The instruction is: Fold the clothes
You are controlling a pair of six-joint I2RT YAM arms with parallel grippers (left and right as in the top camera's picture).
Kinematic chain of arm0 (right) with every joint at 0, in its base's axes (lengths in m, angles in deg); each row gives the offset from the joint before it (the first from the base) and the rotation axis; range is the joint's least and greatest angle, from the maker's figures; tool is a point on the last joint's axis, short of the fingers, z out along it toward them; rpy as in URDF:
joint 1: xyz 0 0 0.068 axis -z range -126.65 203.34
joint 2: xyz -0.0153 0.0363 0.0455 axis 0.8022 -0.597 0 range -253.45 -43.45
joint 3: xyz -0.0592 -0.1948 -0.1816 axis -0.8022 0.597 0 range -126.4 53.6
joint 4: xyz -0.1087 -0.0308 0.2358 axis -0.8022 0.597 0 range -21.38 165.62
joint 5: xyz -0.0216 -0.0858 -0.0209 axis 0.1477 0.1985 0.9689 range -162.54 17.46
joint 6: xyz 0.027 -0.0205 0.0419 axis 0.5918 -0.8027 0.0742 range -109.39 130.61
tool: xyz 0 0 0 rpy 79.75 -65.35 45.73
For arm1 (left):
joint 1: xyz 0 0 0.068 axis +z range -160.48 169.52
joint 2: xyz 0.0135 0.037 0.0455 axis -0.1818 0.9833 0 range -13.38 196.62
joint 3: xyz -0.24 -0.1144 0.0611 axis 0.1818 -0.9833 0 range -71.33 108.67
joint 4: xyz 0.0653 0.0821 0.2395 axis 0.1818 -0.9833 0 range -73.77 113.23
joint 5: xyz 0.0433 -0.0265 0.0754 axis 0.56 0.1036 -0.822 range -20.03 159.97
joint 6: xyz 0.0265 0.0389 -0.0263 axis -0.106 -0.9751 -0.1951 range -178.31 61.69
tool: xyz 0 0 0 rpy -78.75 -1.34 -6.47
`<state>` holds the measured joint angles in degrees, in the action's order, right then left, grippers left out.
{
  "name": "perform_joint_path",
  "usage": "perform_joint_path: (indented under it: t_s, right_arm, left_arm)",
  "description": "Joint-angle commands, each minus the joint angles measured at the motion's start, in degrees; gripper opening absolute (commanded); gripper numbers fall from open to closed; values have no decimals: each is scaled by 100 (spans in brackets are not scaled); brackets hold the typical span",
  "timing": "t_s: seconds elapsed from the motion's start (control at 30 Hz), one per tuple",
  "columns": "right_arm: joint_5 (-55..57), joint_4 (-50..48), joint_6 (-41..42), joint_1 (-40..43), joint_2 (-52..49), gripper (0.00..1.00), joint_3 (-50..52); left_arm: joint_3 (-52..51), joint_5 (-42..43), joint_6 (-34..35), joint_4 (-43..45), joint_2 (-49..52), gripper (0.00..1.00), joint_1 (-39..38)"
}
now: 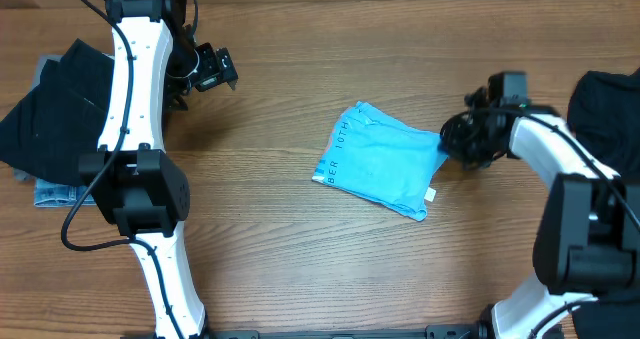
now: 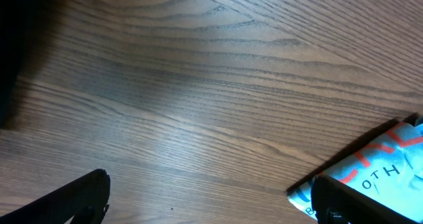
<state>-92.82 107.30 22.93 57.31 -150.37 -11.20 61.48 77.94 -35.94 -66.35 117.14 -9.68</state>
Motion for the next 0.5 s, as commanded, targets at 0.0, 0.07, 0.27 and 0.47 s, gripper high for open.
perform_joint_path:
  t_s: [0.0, 0.07, 0.27, 0.47]
  right_arm:
    - [103, -387, -15, -2, -260, 8, 522]
    - [138, -411, -15, 2, -330, 8, 568]
    - [57, -57, -15, 2, -212, 4, 94]
    - [446, 1285, 9, 184, 155, 5, -1475]
  left_arm:
    - [122, 44, -9, 7, -109, 100, -7]
    - [122, 46, -9, 7, -109, 100, -7]
    - [122, 46, -9, 7, -109, 100, -7]
    - [122, 44, -9, 7, -109, 100, -7]
